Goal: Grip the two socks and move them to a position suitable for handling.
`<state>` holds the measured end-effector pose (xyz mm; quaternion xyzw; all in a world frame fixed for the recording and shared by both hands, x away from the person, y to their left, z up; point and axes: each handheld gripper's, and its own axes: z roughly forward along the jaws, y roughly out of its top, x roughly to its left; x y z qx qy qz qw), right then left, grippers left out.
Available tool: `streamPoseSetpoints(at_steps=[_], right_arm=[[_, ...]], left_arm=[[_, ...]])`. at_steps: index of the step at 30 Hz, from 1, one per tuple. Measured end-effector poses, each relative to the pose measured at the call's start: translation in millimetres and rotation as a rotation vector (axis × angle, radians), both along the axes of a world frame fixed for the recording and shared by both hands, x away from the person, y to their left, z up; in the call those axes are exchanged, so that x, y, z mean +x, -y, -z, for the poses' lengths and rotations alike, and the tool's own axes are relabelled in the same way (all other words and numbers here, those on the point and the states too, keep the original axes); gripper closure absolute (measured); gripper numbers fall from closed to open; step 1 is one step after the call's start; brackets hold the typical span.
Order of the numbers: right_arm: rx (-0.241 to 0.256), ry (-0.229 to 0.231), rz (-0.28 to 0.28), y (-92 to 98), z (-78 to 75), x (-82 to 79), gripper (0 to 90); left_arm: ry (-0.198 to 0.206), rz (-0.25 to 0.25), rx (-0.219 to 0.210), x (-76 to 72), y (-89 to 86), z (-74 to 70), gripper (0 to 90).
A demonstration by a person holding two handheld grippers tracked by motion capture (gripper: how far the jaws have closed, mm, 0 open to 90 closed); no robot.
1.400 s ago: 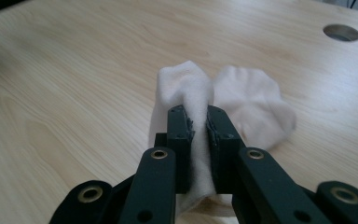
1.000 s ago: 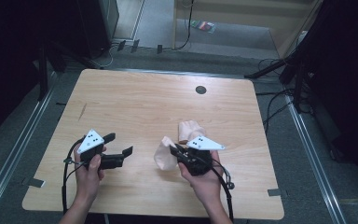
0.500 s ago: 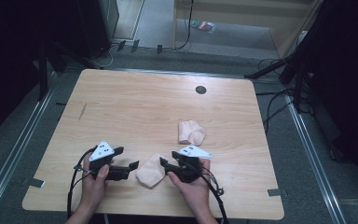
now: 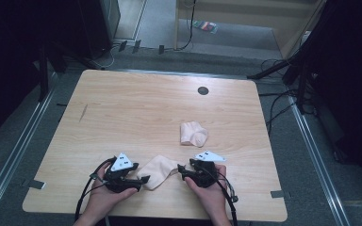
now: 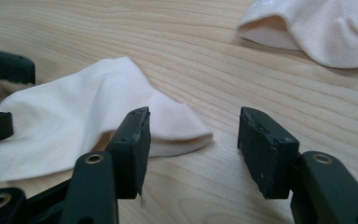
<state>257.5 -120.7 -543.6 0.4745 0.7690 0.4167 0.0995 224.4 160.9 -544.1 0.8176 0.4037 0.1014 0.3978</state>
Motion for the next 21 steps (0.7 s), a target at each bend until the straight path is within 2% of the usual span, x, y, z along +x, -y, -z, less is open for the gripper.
streamPoseSetpoints(at_steps=[2,4,5,6,7,8,10,12,15,17,18,19,20,21], right_arm=[[-0.003,0.001,0.0,-1.6,1.3,1.4,44.9],[-0.004,0.005,-0.012,-5.3,3.0,2.1,45.3],[-0.004,0.005,-0.012,-5.3,3.0,2.1,45.3],[-0.008,0.011,-0.019,-6.8,4.1,2.5,45.7],[-0.019,0.022,-0.02,-11.9,5.3,1.2,49.8],[-0.019,0.022,-0.02,-11.9,5.3,1.2,49.8],[-0.06,0.056,-0.028,-17.5,6.3,-2.2,66.9],[-0.086,0.072,-0.043,-19.6,6.3,-4.9,84.5],[-0.082,0.075,-0.006,-16.5,1.8,-6.7,86.9],[-0.074,0.107,0.021,-11.3,-3.8,-8.7,87.0],[-0.069,0.131,0.038,-8.9,-7.6,-10.5,87.0],[-0.073,0.163,0.053,-7.1,-11.3,-12.5,86.9],[-0.086,0.198,0.064,-6.0,-15.0,-14.4,86.9],[-0.097,0.235,0.063,-5.9,-18.2,-16.3,86.8]], left_arm=[[0.002,0.016,0.012,-0.2,1.7,1.0,48.3],[0.005,0.028,0.033,0.3,2.5,2.7,62.6],[0.005,0.028,0.033,0.3,2.5,2.7,67.3],[0.013,0.027,0.037,0.9,1.9,3.4,67.3],[0.011,0.028,0.036,2.8,0.7,3.7,77.7],[0.011,0.028,0.036,2.8,0.7,3.7,80.5],[0.008,0.029,0.013,6.5,-0.1,5.2,87.0],[0.021,0.024,0.027,8.5,2.0,4.6,88.6],[0.034,0.007,0.039,15.3,5.9,3.8,89.4],[0.038,0.001,0.035,22.0,9.4,3.5,88.6],[0.039,-0.005,0.035,25.0,11.4,3.3,86.0],[0.039,-0.005,0.035,25.0,11.4,3.3,76.7],[0.044,-0.04,0.039,28.4,12.5,1.8,63.4],[0.047,-0.053,0.016,28.6,9.1,-0.3,58.6]])
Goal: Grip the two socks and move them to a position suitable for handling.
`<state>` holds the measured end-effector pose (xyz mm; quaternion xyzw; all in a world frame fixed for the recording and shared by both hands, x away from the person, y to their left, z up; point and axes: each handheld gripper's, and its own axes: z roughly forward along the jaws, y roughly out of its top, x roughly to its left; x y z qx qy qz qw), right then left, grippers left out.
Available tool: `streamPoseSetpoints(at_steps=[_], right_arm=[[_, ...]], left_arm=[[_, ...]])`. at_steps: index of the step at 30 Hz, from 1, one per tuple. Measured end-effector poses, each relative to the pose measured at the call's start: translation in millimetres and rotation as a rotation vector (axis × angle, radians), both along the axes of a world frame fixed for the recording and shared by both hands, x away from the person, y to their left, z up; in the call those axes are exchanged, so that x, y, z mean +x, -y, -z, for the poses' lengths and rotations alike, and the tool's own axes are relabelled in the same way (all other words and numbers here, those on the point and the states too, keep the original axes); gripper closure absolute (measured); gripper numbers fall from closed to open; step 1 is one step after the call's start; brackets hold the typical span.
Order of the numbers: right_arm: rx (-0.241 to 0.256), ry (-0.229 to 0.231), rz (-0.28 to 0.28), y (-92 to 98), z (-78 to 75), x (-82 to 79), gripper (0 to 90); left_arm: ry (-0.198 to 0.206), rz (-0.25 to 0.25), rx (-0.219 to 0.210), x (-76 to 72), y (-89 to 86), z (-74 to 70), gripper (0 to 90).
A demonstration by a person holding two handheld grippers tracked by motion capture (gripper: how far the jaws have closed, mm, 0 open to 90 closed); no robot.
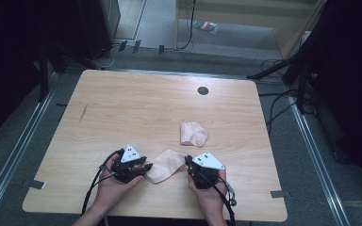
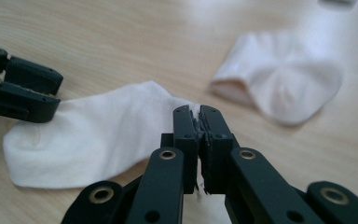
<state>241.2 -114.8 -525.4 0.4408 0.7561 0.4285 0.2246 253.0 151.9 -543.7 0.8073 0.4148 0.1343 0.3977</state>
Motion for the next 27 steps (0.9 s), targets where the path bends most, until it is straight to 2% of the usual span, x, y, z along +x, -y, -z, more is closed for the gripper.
streamPoseSetpoints(at_steps=[1,2,3,4,5,7,8,10,11,12,13,14,15,16,17,18,19,20,21,23,24,25,27], right_arm=[[-0.024,0.048,-0.012,-0.9,-3.0,-2.2,86.8],[-0.053,0.096,-0.023,-3.5,-5.8,-5.2,86.7],[-0.053,0.096,-0.023,-3.5,-5.8,-5.2,86.7],[-0.084,0.144,-0.044,-6.8,-8.1,-8.1,86.6],[-0.125,0.235,-0.117,-18.9,-10.8,-16.6,86.4],[-0.176,0.295,-0.199,-31.2,-9.3,-24.5,86.1],[-0.202,0.312,-0.252,-39.2,-6.9,-29.2,85.9],[-0.25,0.315,-0.358,-54.3,0.8,-37.0,84.7],[-0.271,0.302,-0.396,-61.1,5.6,-39.2,82.1],[-0.277,0.267,-0.428,-66.6,10.3,-39.7,73.0],[-0.262,0.21,-0.459,-71.0,14.4,-37.7,59.6],[-0.238,0.145,-0.478,-73.8,17.1,-35.4,50.8],[-0.238,0.145,-0.478,-73.8,17.1,-35.4,50.8],[-0.202,0.104,-0.483,-73.3,17.7,-33.9,48.7],[-0.109,0.063,-0.473,-67.4,14.0,-30.1,47.2],[-0.033,0.042,-0.458,-60.5,9.4,-26.3,47.3],[0.103,0.006,-0.398,-45.0,0.9,-18.2,53.1],[0.103,0.006,-0.398,-45.0,0.9,-18.2,53.1],[0.204,-0.041,-0.301,-29.6,-2.8,-9.3,63.6],[0.215,-0.111,-0.243,-25.6,0.1,-3.5,68.3],[0.215,-0.111,-0.243,-25.6,0.1,-3.5,68.3],[0.201,-0.162,-0.207,-31.2,6.0,-1.7,68.6],[0.208,-0.175,-0.207,-33.6,7.5,-1.5,67.0]], left_arm=[[-0.005,-0.01,-0.034,0.1,-5.2,-2.7,56.5],[-0.005,-0.01,-0.034,0.1,-5.2,-2.7,54.3],[-0.009,-0.024,-0.063,0.2,-11.8,-5.9,54.3],[-0.007,-0.041,-0.091,0.2,-21.8,-9.4,52.8],[-0.011,-0.07,-0.122,0.0,-36.5,-12.1,52.8],[-0.03,-0.108,-0.149,-0.7,-50.9,-11.2,52.9],[-0.043,-0.119,-0.155,-0.7,-56.7,-9.7,52.9],[-0.07,-0.138,-0.176,-0.5,-62.8,-6.0,53.0],[-0.079,-0.136,-0.18,-0.1,-63.5,-4.9,53.2],[-0.079,-0.131,-0.176,0.1,-62.5,-4.4,53.2],[-0.08,-0.126,-0.175,-0.4,-60.5,-4.3,52.8],[-0.078,-0.115,-0.168,-0.9,-58.7,-4.3,52.6],[-0.078,-0.115,-0.168,-0.9,-58.7,-4.3,52.6],[-0.076,-0.101,-0.154,-2.0,-55.9,-4.3,52.6],[-0.074,-0.095,-0.15,-3.0,-54.1,-4.3,52.7],[-0.074,-0.087,-0.146,-3.9,-52.6,-4.4,52.9],[-0.071,-0.075,-0.139,-5.0,-50.6,-4.4,53.9],[-0.071,-0.075,-0.139,-5.0,-50.6,-4.4,54.4],[-0.071,-0.059,-0.129,-5.6,-47.7,-4.0,55.1],[-0.069,-0.053,-0.122,-5.7,-44.5,-3.1,55.9],[-0.069,-0.053,-0.122,-5.7,-44.5,-3.1,56.1],[-0.066,-0.048,-0.117,-5.9,-42.4,-2.5,56.3],[-0.07,-0.046,-0.115,-6.5,-41.8,-2.6,56.3]])
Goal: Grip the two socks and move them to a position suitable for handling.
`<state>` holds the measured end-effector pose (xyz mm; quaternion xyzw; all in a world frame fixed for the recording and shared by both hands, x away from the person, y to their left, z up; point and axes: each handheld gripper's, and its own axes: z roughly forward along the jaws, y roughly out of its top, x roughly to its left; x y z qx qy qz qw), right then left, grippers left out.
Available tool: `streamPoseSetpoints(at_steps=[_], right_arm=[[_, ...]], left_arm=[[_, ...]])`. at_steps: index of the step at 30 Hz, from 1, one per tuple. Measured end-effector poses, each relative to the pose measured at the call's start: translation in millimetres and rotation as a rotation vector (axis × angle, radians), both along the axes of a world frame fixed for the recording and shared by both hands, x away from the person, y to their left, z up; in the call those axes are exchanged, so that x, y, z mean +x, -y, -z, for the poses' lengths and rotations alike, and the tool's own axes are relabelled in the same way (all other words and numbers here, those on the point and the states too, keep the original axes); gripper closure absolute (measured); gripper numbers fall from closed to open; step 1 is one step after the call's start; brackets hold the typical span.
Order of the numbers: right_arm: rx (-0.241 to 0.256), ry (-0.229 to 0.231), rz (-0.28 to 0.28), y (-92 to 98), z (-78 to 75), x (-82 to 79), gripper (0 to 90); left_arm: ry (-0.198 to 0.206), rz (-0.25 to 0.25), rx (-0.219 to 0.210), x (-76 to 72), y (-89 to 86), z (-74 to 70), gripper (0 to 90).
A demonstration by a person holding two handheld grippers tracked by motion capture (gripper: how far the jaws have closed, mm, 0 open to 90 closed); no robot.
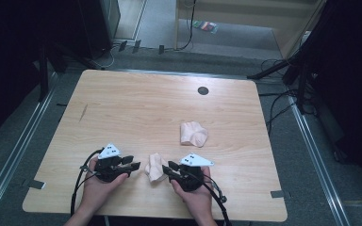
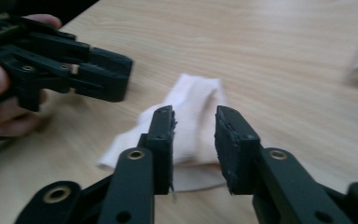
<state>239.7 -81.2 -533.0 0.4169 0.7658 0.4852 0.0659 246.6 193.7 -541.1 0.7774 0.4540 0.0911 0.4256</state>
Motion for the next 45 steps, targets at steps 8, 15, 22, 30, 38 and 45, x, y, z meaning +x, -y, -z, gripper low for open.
streamPoseSetpoints(at_steps=[8,15,22,30,38,45], right_arm=[[-0.095,-0.008,-0.012,-19.6,8.5,-5.3,84.2],[-0.061,0.023,-0.002,-6.1,-4.2,-4.7,90.0],[0.023,0.001,-0.01,15.0,-14.5,1.4,90.0],[0.008,-0.007,-0.01,30.8,-19.4,8.3,89.8],[-0.001,-0.001,0.06,61.6,-26.6,16.6,89.7],[-0.008,-0.028,0.064,70.3,-25.9,20.3,89.6]], left_arm=[[0.005,0.014,0.018,-0.7,2.6,2.2,56.8],[0.005,0.033,-0.007,-3.3,7.2,0.9,56.2],[0.001,0.105,-0.061,-7.2,28.0,0.7,52.9],[0.031,0.144,0.052,-8.6,68.8,5.3,51.2],[0.093,0.104,0.191,-7.8,74.2,6.6,72.8],[0.151,0.079,-0.006,-9.5,68.1,-6.4,65.5]])
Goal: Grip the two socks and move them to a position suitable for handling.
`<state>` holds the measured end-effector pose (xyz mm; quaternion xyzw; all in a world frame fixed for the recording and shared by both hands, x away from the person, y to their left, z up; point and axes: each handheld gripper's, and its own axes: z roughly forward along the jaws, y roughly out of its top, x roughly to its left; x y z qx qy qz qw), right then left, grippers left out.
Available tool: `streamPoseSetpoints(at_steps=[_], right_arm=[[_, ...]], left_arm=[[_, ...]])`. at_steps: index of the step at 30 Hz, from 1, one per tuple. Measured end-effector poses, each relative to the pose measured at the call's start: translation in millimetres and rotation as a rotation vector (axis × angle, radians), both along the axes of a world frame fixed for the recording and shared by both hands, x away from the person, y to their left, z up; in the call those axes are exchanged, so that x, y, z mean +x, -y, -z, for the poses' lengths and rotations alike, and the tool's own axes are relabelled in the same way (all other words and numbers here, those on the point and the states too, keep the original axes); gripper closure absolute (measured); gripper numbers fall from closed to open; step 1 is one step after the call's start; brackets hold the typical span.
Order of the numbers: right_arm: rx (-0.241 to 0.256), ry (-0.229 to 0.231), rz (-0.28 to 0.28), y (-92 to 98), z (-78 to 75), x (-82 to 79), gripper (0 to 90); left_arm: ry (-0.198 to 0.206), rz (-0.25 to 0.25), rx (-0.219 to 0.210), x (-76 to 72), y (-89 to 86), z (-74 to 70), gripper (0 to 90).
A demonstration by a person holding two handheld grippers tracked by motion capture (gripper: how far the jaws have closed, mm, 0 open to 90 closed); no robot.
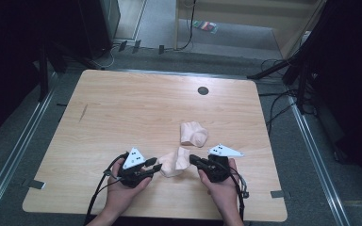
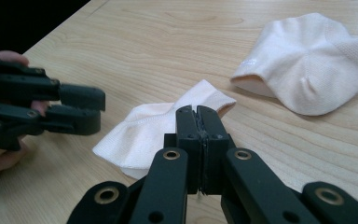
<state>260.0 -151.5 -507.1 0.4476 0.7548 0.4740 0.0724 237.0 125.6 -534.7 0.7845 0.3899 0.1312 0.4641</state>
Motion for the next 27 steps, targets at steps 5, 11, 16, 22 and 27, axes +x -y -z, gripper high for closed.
streamPoseSetpoints(at_steps=[5,11,16,22,27], right_arm=[[-0.019,-0.001,-0.032,-5.5,4.3,0.6,89.5],[-0.021,-0.001,-0.04,-4.1,3.6,0.7,89.4],[-0.02,0.006,-0.042,-0.3,0.7,-0.3,89.5],[-0.034,0.03,-0.042,7.6,-3.3,-0.6,89.8],[-0.063,0.046,-0.069,14.8,-5.1,-8.1,89.9]], left_arm=[[-0.059,0.016,0.088,8.4,20.7,11.5,56.9],[-0.052,-0.019,0.145,8.6,28.3,15.4,64.0],[-0.042,-0.037,0.175,9.1,24.9,14.6,84.3],[-0.058,-0.017,0.161,9.4,-6.9,4.3,87.2],[-0.037,0.022,0.133,-2.5,-43.4,-14.8,87.6]])
